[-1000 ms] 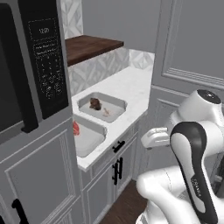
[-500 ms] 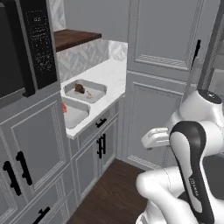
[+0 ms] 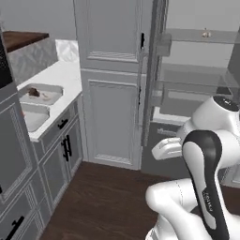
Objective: Place one garlic and one steak in each tupperware on the nearby counter, to pack two identical lunches.
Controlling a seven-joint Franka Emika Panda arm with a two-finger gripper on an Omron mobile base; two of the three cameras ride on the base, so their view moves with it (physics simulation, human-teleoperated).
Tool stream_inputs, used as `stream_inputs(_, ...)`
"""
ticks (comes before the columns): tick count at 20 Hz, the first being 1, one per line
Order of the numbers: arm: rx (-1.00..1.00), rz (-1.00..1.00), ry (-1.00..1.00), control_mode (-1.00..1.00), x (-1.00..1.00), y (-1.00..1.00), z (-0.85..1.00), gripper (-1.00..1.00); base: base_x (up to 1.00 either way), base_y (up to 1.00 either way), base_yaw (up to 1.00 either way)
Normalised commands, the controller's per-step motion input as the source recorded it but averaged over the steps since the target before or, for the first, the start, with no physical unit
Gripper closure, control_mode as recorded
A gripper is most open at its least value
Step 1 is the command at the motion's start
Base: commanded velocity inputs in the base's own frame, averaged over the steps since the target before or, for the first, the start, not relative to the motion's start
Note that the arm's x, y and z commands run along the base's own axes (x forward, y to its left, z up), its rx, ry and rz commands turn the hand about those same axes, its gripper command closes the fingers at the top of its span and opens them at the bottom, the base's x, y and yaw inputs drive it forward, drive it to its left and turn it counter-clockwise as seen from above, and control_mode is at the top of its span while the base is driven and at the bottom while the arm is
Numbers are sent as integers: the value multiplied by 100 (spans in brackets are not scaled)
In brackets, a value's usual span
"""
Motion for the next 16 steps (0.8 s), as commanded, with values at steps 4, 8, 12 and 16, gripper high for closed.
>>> stream_inputs(4, 0, 0, 0, 100, 0, 0, 0, -100, -13, -52, -59)
stream_inputs(8, 0, 0, 0, 100, 0, 0, 0, -100, 10, -49, -55)
stream_inputs(12, 0, 0, 0, 100, 0, 0, 0, -100, 28, -21, -44)
stream_inputs(16, 0, 0, 0, 100, 0, 0, 0, -100, 59, 0, -23)
